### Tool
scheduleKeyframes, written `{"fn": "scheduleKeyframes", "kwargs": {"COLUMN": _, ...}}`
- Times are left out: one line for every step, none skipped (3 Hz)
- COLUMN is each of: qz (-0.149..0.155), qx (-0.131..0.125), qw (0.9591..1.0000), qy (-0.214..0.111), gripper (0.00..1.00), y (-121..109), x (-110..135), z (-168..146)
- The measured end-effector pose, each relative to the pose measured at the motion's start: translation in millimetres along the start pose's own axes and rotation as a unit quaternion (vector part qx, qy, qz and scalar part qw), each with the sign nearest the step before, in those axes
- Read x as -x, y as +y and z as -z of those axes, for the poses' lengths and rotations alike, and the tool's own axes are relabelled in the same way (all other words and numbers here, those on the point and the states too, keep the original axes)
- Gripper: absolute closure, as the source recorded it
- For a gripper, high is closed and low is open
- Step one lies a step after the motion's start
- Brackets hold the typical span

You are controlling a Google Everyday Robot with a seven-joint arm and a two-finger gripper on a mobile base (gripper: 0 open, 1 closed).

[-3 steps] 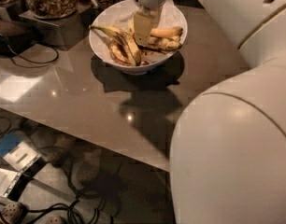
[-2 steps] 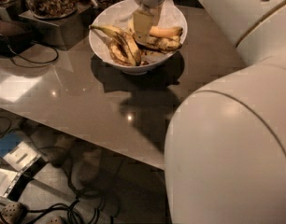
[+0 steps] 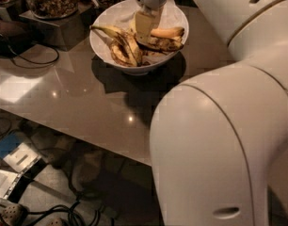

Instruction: Pick banana from white bowl

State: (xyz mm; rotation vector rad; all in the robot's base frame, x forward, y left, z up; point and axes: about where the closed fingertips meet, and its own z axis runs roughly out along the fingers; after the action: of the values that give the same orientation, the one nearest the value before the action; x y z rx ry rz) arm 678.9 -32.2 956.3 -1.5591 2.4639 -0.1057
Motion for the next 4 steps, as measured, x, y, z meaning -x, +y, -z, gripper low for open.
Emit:
{"fn": "scheduleKeyframes", "kwargs": {"qz": 0.001, "qx": 0.005, "qw": 1.0, "qy": 0.0, "gripper": 0.49, "y": -8, "x": 6, "z": -11}}
{"fn": "scheduleKeyframes", "kwargs": {"qz": 0.002, "qx": 0.007, "qw": 1.0, "qy": 0.002, "gripper": 0.52, "y": -14, "x": 10, "z": -19}}
{"fn": "scheduleKeyframes", "kwargs": {"qz": -0.003, "qx": 0.009, "qw": 0.9999, "qy": 0.006, "gripper": 0.52, "y": -22, "x": 7, "z": -28}}
{"fn": "scheduleKeyframes", "kwargs": {"qz": -0.004, "qx": 0.018, "qw": 0.9998, "qy": 0.011, "gripper": 0.47, "y": -24, "x": 5, "z": -39}}
